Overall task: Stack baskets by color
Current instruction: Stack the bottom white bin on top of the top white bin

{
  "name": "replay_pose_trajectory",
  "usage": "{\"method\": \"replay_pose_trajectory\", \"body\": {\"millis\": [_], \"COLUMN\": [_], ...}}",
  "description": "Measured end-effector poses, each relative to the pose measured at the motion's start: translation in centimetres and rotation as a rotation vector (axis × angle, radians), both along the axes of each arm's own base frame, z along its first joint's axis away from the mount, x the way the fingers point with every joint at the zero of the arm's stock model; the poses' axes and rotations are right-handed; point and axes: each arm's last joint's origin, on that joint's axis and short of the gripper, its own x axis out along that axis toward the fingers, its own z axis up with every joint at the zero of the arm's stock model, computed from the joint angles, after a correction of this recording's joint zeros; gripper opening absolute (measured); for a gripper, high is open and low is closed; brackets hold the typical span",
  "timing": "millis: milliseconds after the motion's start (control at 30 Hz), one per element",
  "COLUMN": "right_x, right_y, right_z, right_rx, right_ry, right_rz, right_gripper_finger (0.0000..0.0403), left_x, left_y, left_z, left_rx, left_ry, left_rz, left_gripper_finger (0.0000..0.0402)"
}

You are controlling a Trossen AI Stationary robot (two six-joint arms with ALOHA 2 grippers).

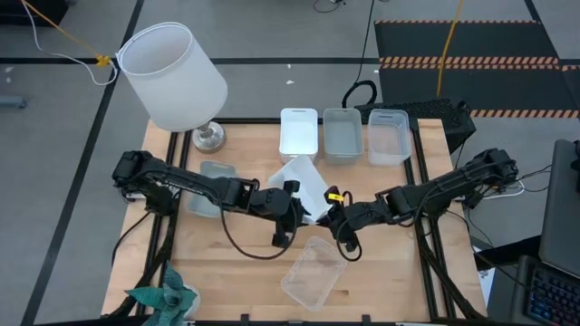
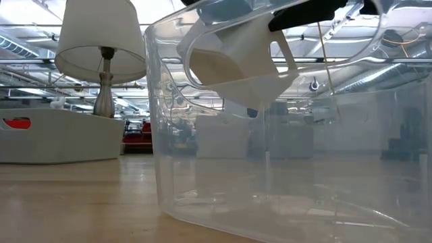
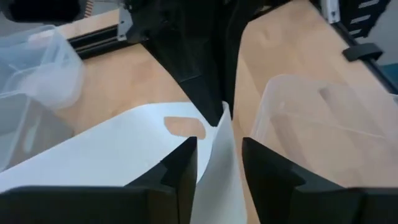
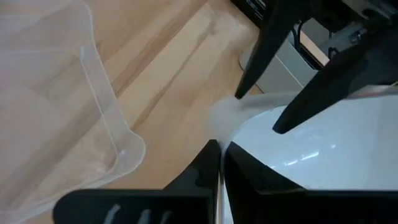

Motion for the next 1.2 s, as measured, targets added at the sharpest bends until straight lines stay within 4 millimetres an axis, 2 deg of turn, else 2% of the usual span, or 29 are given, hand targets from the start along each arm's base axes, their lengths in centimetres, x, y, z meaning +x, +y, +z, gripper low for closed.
{"method": "replay_pose_trajectory", "body": {"millis": [200,433,633,867,1000,1200], "right_x": [0.0,-0.1,-0.4,-2.0,-2.6,-2.2], "right_y": [0.0,0.1,1.4,2.4,2.4,2.8], "right_z": [0.0,0.0,0.4,1.4,1.1,0.3], "right_rx": [-0.011,-0.036,-0.03,-0.025,0.004,0.042], "right_ry": [0.002,0.003,-0.049,-0.066,-0.017,0.036], "right_rz": [0.009,0.022,0.002,-0.035,-0.051,0.009], "right_gripper_finger": [0.0011,0.0027,0.0097,0.0188,0.0203,0.0191], "left_x": [1.0,1.3,0.9,0.0,-0.5,-0.6], "left_y": [0.6,0.9,0.3,-1.5,-2.7,-3.1], "left_z": [-1.3,-1.8,-2.2,-2.7,-2.8,-2.8], "left_rx": [-0.005,-0.004,0.012,0.033,0.09,0.114], "left_ry": [0.023,0.032,0.075,0.128,0.132,0.122], "left_rz": [-0.052,-0.126,-0.21,-0.403,-0.502,-0.537], "left_gripper_finger": [0.0088,0.001,0.0014,0.0012,0.0008,0.0014]}}
